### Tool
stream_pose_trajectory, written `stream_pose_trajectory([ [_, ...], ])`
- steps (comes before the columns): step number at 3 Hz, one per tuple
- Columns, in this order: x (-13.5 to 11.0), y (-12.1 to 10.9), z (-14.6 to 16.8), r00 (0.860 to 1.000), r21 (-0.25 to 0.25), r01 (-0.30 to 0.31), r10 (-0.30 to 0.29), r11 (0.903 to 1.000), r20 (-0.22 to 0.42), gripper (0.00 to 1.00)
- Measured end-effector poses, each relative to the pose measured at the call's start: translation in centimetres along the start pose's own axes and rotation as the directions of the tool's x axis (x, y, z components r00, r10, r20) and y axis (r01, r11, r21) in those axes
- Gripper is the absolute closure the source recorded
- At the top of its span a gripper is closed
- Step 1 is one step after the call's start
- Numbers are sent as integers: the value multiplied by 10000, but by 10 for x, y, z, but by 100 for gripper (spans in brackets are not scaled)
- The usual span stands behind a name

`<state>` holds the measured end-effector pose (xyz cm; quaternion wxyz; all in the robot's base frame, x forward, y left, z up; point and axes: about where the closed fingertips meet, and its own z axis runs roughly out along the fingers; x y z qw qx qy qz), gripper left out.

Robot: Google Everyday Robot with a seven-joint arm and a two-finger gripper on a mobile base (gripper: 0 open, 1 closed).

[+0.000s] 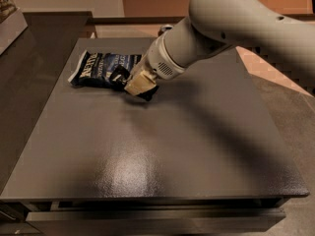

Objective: Move rxbar chocolate near blue chip bag

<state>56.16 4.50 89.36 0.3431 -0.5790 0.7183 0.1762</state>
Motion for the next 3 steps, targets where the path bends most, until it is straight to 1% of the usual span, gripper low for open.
stream_pose_trajectory([
  [1,-7,1,19,9999,-255,89,-87,9996,93,44],
  [2,-8,1,24,9999,-327,110,-106,9994,114,20],
  [3,-9,3,24,9998,-348,138,-134,9993,114,1],
])
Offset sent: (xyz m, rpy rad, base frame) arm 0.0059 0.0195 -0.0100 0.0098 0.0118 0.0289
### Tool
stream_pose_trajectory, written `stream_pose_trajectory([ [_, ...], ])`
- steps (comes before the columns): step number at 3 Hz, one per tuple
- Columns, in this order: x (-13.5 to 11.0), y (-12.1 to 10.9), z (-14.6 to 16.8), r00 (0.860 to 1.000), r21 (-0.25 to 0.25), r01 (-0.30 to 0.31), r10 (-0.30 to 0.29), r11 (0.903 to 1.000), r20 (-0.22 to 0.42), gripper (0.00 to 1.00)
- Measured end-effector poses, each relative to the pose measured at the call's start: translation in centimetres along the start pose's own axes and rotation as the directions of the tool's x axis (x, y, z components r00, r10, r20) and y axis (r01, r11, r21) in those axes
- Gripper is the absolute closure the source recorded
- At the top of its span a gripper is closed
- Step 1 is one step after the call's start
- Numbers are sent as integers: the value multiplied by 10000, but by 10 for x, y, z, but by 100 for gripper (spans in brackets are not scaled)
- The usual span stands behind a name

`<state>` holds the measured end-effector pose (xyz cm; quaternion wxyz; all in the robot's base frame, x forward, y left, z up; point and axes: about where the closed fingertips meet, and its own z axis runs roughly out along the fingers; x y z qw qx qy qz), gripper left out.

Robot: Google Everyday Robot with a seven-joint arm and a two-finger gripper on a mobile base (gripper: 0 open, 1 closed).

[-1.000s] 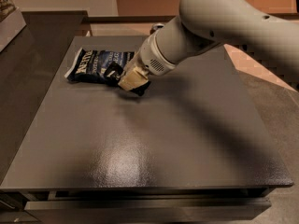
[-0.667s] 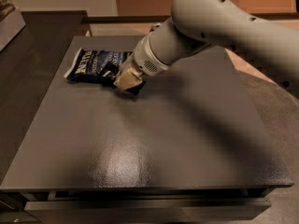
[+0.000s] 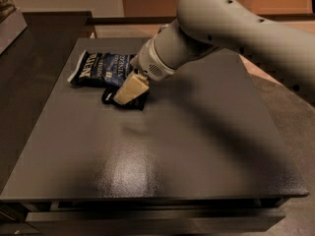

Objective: Move rxbar chocolate near blue chip bag

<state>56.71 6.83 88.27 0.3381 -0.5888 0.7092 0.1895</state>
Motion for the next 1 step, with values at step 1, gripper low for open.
stream_pose_trajectory([
  [1,0,0,0,10000,-7,9,-9,10000,0,0],
])
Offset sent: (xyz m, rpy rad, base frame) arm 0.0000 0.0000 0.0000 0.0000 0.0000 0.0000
